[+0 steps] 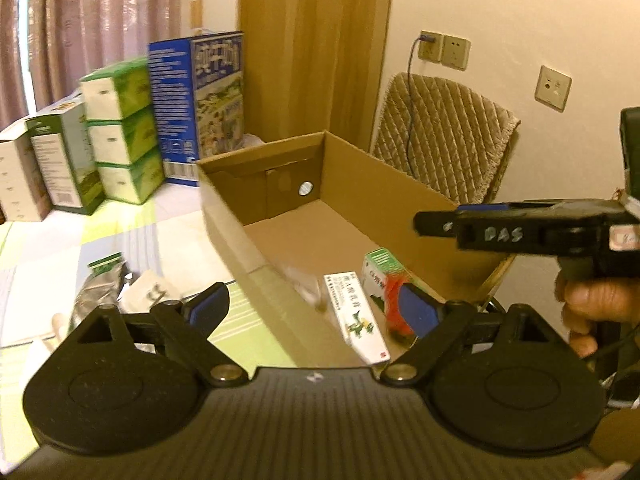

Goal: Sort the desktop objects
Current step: 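Carry the candy and floss case into the cardboard box and release both, then withdraw both tools from the cardboard box toward the remaining items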

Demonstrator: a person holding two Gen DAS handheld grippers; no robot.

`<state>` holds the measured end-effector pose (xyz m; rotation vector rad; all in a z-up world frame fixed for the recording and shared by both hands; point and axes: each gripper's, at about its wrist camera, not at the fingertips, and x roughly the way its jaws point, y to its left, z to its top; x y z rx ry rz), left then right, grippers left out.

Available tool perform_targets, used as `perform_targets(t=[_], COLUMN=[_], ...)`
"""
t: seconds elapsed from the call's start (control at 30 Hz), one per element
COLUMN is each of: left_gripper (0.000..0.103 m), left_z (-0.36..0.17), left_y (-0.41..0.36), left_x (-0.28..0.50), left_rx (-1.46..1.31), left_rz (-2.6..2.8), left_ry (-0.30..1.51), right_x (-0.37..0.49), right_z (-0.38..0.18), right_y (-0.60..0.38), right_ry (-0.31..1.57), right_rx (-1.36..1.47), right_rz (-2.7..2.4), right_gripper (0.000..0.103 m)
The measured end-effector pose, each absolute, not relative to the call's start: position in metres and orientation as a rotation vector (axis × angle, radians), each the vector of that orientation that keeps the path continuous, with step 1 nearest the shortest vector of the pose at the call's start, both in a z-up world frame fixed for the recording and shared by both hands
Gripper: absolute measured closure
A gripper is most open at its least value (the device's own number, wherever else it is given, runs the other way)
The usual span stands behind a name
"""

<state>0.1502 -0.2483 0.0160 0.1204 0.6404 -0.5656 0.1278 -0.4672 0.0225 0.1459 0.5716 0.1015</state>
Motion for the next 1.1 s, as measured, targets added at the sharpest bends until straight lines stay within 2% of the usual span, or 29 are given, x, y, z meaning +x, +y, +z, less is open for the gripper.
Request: perform_targets(t=[0.3, 0.6, 1.1], left_gripper=[0.012, 0.01, 0.007], left_z=[0.015, 0.009, -0.002], left_y=[-0.202, -0.134, -0.029], left_x=[0.117, 0.08, 0.048], left_rx=[0.064, 0.017, -0.038], left_rz=[-0.494, -0.369, -0.143], left_ry=[0.665, 0.685, 0.734], right_x=[0.072, 0.036, 0.024], right_z=[0.038, 0.052, 0.011], right_y=[-0.445, -0.377, -0.304], right_ry=[0.541, 0.509, 0.625], right_rx=[0.183, 0.155, 0.143], right_rz=[0.109, 0.228, 0.338], right_gripper=[0.04, 0.029, 0.024])
